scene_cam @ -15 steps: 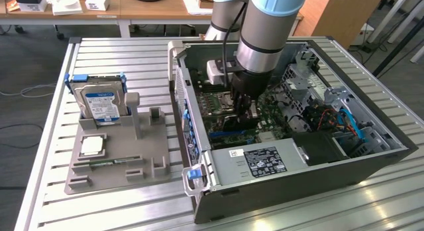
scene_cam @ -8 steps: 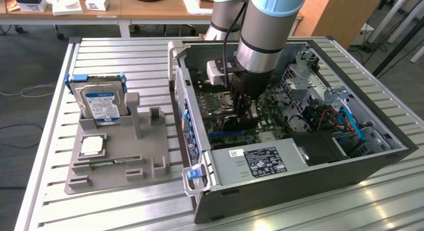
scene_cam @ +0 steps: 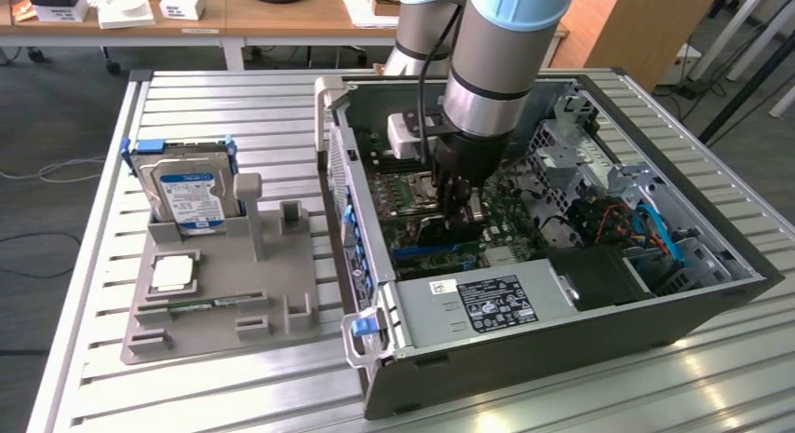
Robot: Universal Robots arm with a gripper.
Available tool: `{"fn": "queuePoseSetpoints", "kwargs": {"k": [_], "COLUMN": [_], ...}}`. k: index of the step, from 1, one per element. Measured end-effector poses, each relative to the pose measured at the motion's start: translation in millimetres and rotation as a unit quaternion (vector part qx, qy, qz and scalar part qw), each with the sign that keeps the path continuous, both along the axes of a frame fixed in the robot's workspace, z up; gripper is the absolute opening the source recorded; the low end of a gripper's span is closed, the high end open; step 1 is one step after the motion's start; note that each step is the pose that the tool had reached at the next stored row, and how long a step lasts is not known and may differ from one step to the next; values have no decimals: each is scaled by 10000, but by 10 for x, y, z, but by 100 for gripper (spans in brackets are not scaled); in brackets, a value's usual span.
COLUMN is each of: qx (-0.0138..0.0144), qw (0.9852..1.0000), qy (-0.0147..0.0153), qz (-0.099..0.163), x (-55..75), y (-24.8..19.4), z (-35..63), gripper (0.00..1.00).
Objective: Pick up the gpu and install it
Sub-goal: 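Insert the gpu into the slot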
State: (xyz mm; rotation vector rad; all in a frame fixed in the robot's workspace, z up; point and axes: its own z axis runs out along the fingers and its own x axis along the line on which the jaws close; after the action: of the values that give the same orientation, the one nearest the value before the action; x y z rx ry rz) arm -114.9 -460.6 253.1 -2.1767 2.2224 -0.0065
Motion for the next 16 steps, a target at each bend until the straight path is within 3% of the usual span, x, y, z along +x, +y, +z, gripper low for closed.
{"fn": "queuePoseSetpoints", "kwargs": {"k": [16], "qx": [0], "qw": [10000], "qy": [0], "qz": [0], "x": [0], "y": [2], "z": [-14], "gripper": [27]}}
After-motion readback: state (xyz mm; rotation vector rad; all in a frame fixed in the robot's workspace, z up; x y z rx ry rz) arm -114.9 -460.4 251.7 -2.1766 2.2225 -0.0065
